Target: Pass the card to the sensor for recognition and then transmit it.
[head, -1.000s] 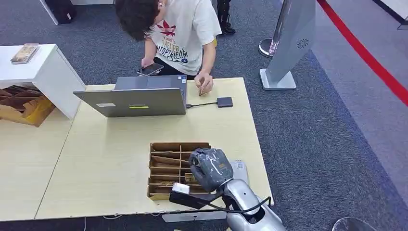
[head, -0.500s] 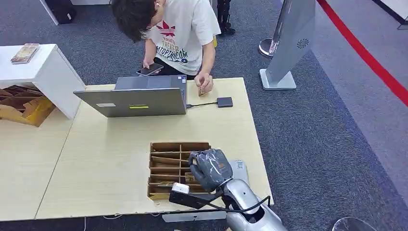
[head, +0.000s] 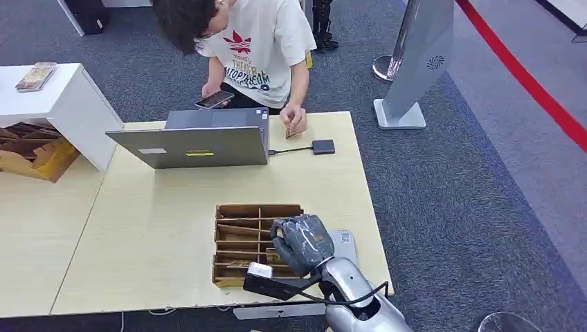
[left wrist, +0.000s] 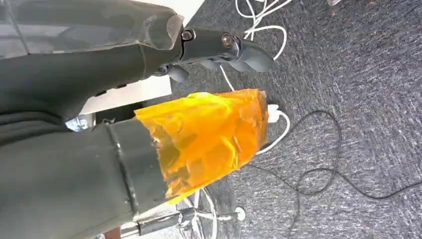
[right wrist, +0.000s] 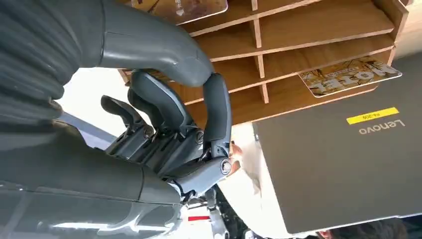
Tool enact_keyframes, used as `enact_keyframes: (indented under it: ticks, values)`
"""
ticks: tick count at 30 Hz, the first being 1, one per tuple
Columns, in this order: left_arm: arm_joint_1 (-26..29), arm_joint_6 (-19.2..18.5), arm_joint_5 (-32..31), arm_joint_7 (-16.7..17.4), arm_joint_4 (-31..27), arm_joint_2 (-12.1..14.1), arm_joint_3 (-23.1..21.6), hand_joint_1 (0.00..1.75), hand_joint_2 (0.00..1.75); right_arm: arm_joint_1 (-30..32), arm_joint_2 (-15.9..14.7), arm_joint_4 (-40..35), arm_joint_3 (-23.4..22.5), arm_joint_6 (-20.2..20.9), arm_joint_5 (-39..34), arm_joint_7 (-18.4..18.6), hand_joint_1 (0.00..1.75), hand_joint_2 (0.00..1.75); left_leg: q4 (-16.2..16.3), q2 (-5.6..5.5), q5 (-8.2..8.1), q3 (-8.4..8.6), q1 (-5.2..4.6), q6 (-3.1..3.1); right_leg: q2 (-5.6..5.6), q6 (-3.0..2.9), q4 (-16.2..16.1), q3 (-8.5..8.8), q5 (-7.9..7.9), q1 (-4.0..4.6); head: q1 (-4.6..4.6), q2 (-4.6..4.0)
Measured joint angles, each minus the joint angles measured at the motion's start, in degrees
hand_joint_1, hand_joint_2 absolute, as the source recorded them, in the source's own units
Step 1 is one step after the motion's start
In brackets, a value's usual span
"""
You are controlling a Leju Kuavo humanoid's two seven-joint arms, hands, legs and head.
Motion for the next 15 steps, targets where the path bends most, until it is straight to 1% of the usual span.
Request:
enact_keyframes:
  ticks: [1, 2, 4, 5, 7, 8, 9, 10, 15]
  values:
    - [0.0, 0.0, 0.0, 0.0, 0.0, 0.1, -0.1, 0.00, 0.00, 0.0, 0.0, 0.0, 0.0, -0.1, 0.0, 0.0, 1.75, 1.75, 0.0, 0.00, 0.00, 0.00, 0.00, 0.00, 0.00, 0.00, 0.0, 0.00, 0.00, 0.00, 0.00, 0.00]
    - [0.0, 0.0, 0.0, 0.0, 0.0, 0.1, -0.2, 0.00, 0.00, 0.0, 0.0, 0.0, 0.0, -0.3, -0.2, -0.1, 1.71, 1.75, 0.0, 0.00, 0.00, 0.00, 0.00, 0.00, 0.00, 0.00, 0.0, 0.00, 0.00, 0.00, 0.00, 0.00]
    - [0.0, 0.2, 0.3, 0.0, 0.0, 0.2, -0.7, 0.00, 0.00, 0.0, 0.0, -0.2, 0.0, -1.1, -0.7, -0.3, 1.73, 1.75, 0.0, 0.00, 0.00, 0.00, 0.00, 0.00, 0.00, 0.00, 0.0, 0.00, 0.00, 0.00, 0.00, 0.00]
    - [0.0, 0.4, 0.5, 0.0, 0.0, 0.2, -0.9, 0.00, 0.00, 0.0, 0.0, -0.6, 0.0, -1.6, -1.1, -0.4, 1.69, 1.75, 0.0, 0.00, 0.00, 0.00, 0.00, 0.00, 0.00, 0.00, 0.0, 0.00, 0.00, 0.00, 0.00, 0.00]
    - [0.0, 0.5, 0.7, 0.0, 0.0, 0.2, -1.2, 0.00, 0.00, 0.0, 0.0, -2.2, 0.0, -2.6, -1.9, -0.7, 1.73, 1.75, 0.0, 0.00, 0.00, 0.00, 0.00, 0.00, 0.00, 0.00, 0.0, -0.01, 0.00, 0.00, 0.00, 0.00]
    - [0.1, 0.6, 0.9, 0.0, 0.0, 0.2, -1.4, 0.00, 0.00, 0.0, 0.0, -3.1, -0.1, -2.9, -2.4, -0.7, 1.71, 1.75, 0.0, 0.00, 0.00, 0.00, 0.00, 0.00, 0.00, 0.00, 0.0, -0.01, 0.00, 0.00, 0.00, 0.00]
    - [0.1, 0.7, 1.0, 0.0, 0.0, 0.3, -1.7, 0.00, 0.00, 0.1, 0.0, -4.2, -0.3, -3.1, -2.7, -0.7, 1.75, 1.75, 0.0, 0.00, 0.00, 0.00, 0.00, 0.00, 0.00, 0.00, 0.0, -0.01, 0.00, 0.00, 0.00, 0.00]
    - [0.1, 0.9, 1.1, 0.0, 0.0, 0.3, -1.9, 0.00, 0.00, 0.1, 0.0, -5.3, -0.4, -3.1, -3.1, -0.8, 1.73, 1.75, 0.0, 0.00, 0.00, 0.00, 0.00, 0.00, 0.00, 0.00, 0.0, -0.02, 0.00, 0.00, 0.00, 0.00]
    - [0.2, 1.2, 1.7, 0.0, 0.0, 0.7, -2.9, 0.00, 0.00, 0.1, -0.3, -10.4, -1.0, -3.3, -5.0, -1.8, 1.75, 1.75, 0.0, 0.01, 0.00, 0.00, 0.00, 0.00, 0.00, 0.00, 0.0, -0.02, 0.00, 0.00, -0.02, 0.00]
